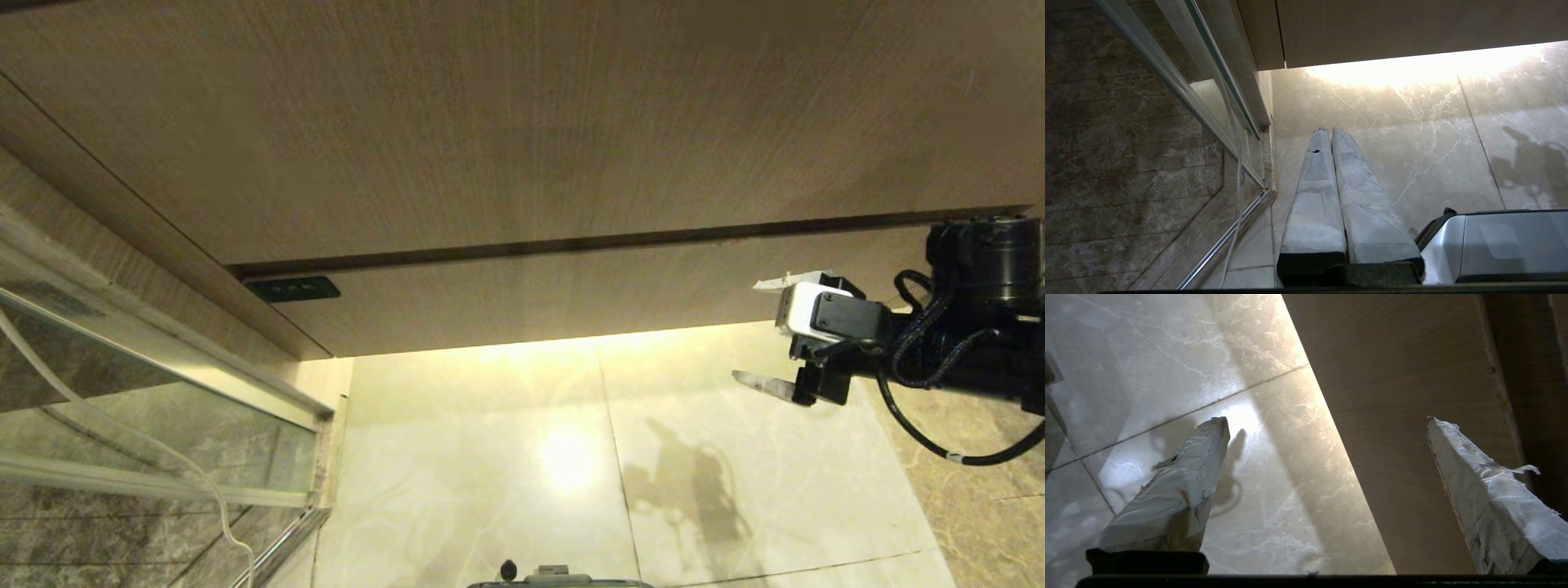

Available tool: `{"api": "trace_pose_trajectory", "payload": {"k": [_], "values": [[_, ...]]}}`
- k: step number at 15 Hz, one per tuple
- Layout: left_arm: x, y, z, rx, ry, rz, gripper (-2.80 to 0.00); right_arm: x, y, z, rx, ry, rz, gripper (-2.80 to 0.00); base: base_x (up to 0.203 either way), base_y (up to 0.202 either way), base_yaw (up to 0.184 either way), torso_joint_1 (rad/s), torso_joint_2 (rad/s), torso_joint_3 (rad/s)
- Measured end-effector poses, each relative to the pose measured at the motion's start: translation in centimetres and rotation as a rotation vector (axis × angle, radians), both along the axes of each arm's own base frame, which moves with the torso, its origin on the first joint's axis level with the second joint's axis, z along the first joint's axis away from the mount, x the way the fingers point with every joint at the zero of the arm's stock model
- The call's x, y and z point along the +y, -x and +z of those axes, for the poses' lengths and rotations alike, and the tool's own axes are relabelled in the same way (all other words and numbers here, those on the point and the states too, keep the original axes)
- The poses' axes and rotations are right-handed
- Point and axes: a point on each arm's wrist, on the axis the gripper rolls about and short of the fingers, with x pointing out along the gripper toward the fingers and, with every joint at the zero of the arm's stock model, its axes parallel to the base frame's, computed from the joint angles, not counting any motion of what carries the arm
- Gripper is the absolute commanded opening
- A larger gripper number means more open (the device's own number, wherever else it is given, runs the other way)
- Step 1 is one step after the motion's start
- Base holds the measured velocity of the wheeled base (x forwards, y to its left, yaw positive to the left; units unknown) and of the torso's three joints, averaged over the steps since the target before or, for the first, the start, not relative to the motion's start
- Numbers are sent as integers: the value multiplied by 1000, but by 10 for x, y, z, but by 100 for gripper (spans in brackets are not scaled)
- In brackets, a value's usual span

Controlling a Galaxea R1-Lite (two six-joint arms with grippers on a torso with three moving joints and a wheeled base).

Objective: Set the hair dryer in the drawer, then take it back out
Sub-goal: Pull open the drawer

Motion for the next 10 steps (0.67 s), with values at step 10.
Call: {"api": "trace_pose_trajectory", "payload": {"k": [10], "values": [[0,0,0,0,0,0,-280,-14,-24,-3,-79,-82,106,0,0,0,0,0,0,0]]}}
